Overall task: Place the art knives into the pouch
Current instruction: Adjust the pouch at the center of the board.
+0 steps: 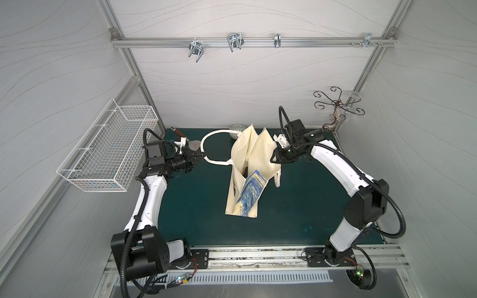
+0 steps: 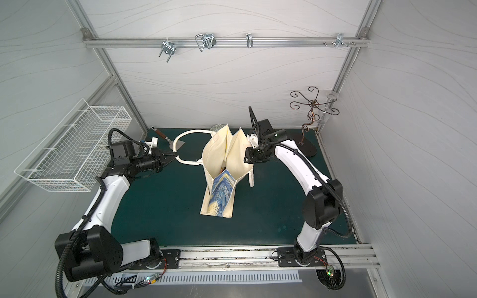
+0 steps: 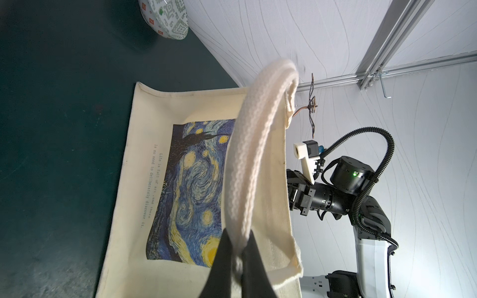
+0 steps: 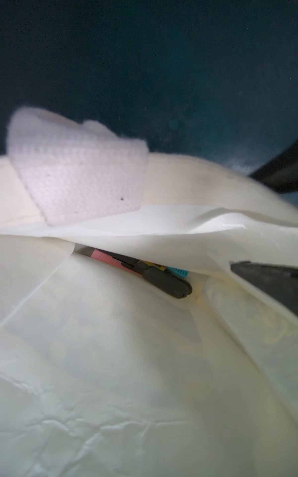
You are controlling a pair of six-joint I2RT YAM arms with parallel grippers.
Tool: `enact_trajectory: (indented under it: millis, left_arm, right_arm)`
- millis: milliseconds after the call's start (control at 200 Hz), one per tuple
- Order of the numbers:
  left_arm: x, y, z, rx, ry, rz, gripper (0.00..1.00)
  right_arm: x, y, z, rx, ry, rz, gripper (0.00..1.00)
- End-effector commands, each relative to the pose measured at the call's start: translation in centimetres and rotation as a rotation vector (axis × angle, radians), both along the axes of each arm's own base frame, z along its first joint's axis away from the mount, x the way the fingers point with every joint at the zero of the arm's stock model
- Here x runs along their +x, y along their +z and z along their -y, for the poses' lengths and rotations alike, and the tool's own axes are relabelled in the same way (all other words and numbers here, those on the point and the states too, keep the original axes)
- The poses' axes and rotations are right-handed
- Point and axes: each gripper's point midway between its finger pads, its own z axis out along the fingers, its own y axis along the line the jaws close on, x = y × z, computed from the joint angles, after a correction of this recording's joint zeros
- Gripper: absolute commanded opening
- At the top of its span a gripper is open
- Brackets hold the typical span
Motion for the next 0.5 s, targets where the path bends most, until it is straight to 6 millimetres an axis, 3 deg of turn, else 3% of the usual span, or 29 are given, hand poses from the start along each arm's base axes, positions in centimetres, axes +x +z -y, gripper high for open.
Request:
enact_trajectory:
  millis: [0, 125, 325, 495]
  left_arm:
    - [-0.1, 1.3, 0.6, -0.003, -0.023, 0.061, 0.0]
    - [0.1, 1.1, 1.9, -0.013, -0.045, 0.058, 0.0]
    - [0.5, 2.5, 5.1, -0.021, -0.101, 0.091, 0.0]
    - [1.6, 5.4, 5.8, -0.063, -0.097, 0.133, 0.0]
  right_arm:
    - [0.3, 1.1, -1.2, 0.027, 0.029, 0.033, 0.14]
    - [0.8, 3.5, -2.1, 0.04, 0.053, 0.093, 0.0]
    - [1.4, 8.7, -2.8, 0.101, 0.079, 0.229, 0.0]
    - [2.1, 11.2, -3.4, 0.135, 0.099, 0.295, 0.0]
